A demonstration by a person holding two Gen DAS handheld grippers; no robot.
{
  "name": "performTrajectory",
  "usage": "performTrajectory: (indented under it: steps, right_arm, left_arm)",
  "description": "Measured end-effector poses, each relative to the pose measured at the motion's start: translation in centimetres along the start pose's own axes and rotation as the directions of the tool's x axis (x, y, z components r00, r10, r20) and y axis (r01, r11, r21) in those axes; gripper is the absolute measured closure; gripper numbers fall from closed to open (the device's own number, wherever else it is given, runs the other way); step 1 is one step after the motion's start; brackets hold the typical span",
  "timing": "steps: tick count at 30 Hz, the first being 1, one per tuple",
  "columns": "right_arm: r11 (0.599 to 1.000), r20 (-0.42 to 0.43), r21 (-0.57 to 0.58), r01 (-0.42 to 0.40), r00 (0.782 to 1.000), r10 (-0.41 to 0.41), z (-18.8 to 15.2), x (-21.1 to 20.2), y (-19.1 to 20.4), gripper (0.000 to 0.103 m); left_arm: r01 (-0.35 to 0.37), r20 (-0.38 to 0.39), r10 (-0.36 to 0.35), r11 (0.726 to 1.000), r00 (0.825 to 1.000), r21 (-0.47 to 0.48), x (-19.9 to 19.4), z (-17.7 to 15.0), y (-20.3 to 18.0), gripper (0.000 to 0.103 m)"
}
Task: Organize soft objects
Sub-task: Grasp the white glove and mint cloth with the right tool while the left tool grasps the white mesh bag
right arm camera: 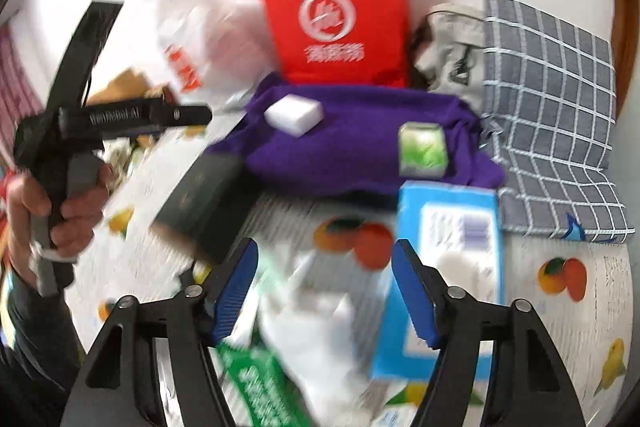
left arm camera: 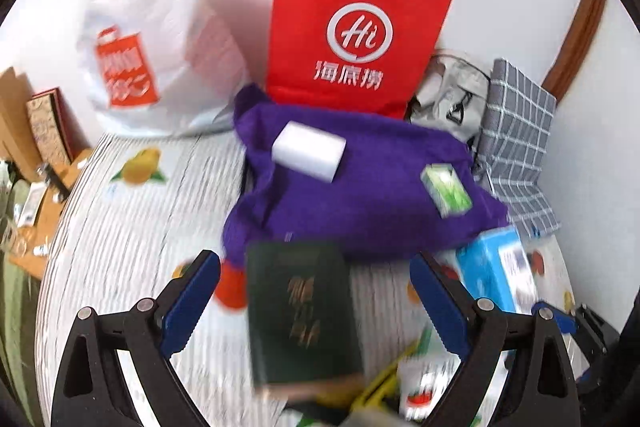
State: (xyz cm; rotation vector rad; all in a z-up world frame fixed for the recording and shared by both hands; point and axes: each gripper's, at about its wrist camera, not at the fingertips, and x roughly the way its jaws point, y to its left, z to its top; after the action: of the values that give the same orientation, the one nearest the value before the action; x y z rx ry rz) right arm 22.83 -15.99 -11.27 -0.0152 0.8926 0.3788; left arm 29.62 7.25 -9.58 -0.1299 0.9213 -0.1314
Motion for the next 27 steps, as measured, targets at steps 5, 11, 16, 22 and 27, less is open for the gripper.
performTrajectory:
  steps: [5, 11, 16, 22, 27]
  right_arm:
    - [0.998, -0.02, -0.042, 0.041, 0.999, -0.042, -2.0, -0.2, 1.9, 0.035]
    - [0.998, -0.023, -0.013, 0.056, 0.998, -0.057, -3.9, -0.2, 1.7, 0.034]
    - [0.996, -0.035, -0.018, 0.082, 0.996, -0.083, -4.1, 1.5, 1.0, 0.034]
    - [0.996, -0.086, -0.076, 0.053, 0.995, -0.06, -4.1, 3.6, 1.8, 0.07]
    - [0.997, -0.017, -0.074, 0.024, 1.0, -0.026, -3.8, 1.3, 2.4, 0.071]
  left_arm:
    - [-0.019, -0.022, 0.019, 1.0, 1.0, 0.016, -1.7, -5.0, 1.4, 0.008]
    - [0.025, -0.074, -0.022, 0.999, 0.997, 0.037, -1.2, -10.1, 1.3, 0.008]
    - [0.046, -0.133, -0.038, 0.997, 0.99, 0.056, -0.3, -13.7, 0.6, 0.008]
    - [0.093, -0.145, -0.085, 0.994, 0.986, 0.051, -0.5, -15.3, 0.3, 0.008]
    - [0.12, -0.177, -0.1, 0.987, 0.979, 0.104, 0.9, -16.0, -2.1, 0.006]
